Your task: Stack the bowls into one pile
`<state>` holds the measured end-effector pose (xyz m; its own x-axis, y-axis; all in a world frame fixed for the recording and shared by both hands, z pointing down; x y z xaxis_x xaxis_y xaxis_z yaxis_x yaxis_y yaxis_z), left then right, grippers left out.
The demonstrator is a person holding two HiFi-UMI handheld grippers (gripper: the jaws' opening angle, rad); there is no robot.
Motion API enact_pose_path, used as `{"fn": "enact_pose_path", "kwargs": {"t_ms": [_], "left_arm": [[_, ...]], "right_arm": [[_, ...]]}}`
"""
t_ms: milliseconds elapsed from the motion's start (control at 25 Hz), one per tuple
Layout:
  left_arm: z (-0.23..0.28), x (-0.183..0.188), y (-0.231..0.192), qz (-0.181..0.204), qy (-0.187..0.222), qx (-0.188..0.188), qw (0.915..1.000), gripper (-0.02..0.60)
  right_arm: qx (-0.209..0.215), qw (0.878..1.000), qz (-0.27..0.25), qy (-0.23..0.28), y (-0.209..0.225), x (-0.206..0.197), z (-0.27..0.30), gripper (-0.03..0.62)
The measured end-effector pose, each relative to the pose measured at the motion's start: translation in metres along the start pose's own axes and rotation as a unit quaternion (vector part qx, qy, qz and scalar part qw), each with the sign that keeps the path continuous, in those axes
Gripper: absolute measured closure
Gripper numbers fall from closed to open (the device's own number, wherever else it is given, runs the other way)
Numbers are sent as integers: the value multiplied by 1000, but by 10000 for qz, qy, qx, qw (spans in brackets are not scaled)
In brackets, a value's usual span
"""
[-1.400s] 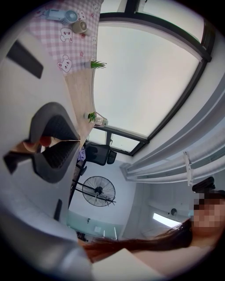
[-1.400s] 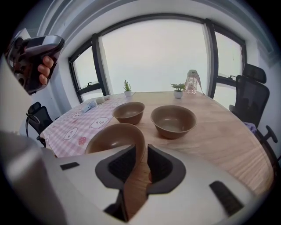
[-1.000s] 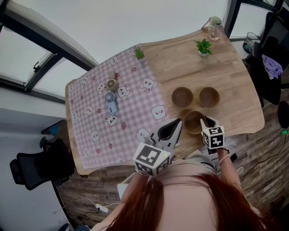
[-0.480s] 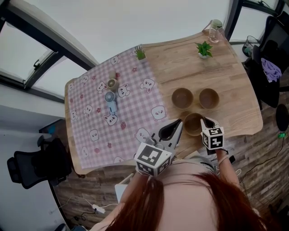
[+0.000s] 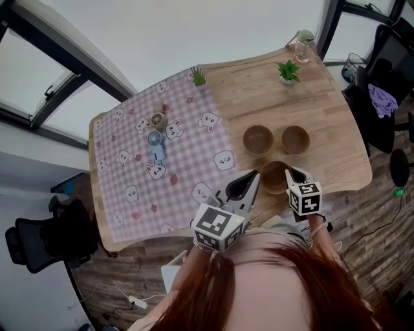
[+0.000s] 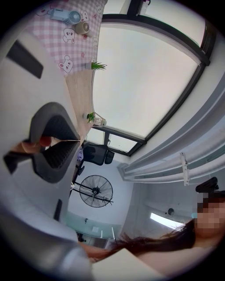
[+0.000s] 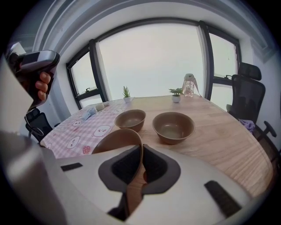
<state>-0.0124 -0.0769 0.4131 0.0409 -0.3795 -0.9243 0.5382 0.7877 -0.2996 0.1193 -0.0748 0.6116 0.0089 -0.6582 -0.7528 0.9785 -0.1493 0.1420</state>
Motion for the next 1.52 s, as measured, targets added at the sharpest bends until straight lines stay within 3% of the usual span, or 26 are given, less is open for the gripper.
{"fn": "enact_pose_path", "kwargs": {"t_ms": [1000, 1520], "left_arm": [[-29, 0, -23, -119, 143, -56, 9998, 571], [-18, 9, -30, -208, 280, 443, 9984, 571]], "right_arm": [[-54, 9972, 53, 740, -40, 63, -25, 577], [427, 9953, -143, 856, -41, 93, -9, 577]]}}
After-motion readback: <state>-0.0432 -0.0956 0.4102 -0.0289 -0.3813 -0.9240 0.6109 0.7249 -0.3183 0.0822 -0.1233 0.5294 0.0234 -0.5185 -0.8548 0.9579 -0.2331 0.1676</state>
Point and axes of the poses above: the fingertips, and each gripper's own axes: z forward along the fingers, y to its right, x out of its top, the point moved 1 cm from there along -z, backward along the fingers, and after that the axes turned 3 degrees about y, right-handed, at the moved point
